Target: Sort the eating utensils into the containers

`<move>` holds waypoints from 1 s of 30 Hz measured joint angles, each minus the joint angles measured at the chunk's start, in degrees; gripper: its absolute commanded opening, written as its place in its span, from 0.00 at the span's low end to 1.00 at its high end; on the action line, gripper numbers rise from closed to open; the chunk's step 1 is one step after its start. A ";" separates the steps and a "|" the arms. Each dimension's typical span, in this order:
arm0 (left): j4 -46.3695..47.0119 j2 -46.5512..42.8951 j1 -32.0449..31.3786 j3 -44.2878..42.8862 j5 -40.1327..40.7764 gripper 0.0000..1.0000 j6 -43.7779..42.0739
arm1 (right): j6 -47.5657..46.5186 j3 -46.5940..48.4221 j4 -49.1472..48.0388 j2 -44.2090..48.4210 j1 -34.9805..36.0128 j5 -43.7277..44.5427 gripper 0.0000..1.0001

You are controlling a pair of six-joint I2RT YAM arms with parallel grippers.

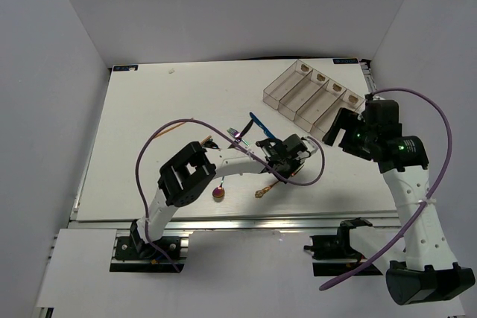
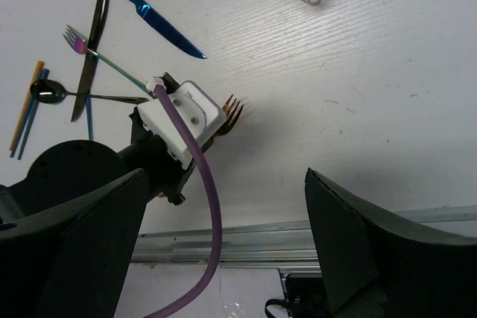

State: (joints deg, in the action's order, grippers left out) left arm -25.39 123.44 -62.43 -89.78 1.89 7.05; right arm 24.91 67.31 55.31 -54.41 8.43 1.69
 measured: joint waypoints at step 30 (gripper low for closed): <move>-13.11 -3.41 8.20 -12.35 4.48 0.00 25.77 | 15.39 -34.60 -26.25 17.59 -0.70 -26.12 0.75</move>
State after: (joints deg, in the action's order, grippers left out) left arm -38.50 120.03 -54.24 -102.13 6.37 32.82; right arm 40.29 32.71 29.06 -36.82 7.73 -24.43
